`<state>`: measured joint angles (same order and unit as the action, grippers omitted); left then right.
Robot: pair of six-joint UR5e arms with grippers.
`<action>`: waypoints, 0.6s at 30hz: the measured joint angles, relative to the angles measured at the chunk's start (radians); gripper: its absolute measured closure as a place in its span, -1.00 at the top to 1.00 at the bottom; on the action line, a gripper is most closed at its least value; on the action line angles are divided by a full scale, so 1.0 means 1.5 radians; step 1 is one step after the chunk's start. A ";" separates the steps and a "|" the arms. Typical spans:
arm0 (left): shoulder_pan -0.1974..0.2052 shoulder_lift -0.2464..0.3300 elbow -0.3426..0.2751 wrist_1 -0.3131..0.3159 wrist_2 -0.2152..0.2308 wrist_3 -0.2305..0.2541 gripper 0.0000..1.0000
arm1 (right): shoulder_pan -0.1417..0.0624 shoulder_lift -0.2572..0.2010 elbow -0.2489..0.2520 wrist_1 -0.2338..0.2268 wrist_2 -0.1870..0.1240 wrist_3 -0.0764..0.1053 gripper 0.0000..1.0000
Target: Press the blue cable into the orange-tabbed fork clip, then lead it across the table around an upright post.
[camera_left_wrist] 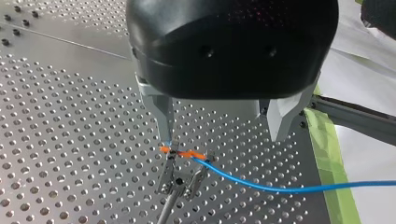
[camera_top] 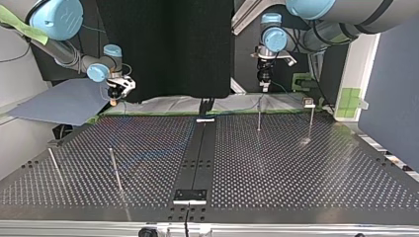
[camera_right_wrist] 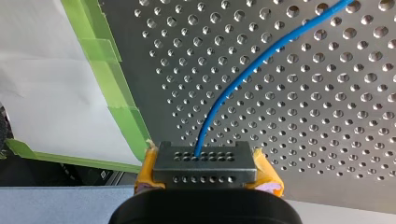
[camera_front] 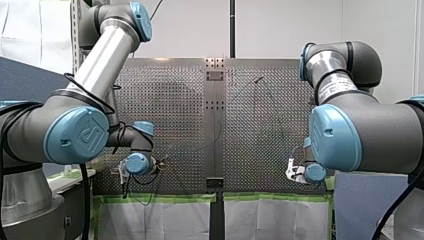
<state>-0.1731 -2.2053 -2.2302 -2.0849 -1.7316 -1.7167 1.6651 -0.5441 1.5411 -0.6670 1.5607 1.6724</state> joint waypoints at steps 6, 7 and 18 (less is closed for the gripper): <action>-0.001 0.000 0.000 0.001 0.002 0.000 1.00 | 0.000 0.000 0.000 0.001 0.000 0.000 -1.00; -0.001 0.000 0.000 0.001 0.002 -0.001 1.00 | 0.000 0.000 0.000 0.001 0.000 0.000 -1.00; -0.001 0.000 0.000 0.006 0.000 -0.010 1.00 | 0.000 0.000 0.000 0.000 0.000 0.001 -1.00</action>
<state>-0.1749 -2.2048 -2.2302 -2.0764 -1.7315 -1.7314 1.6651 -0.5441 1.5411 -0.6671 1.5602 1.6734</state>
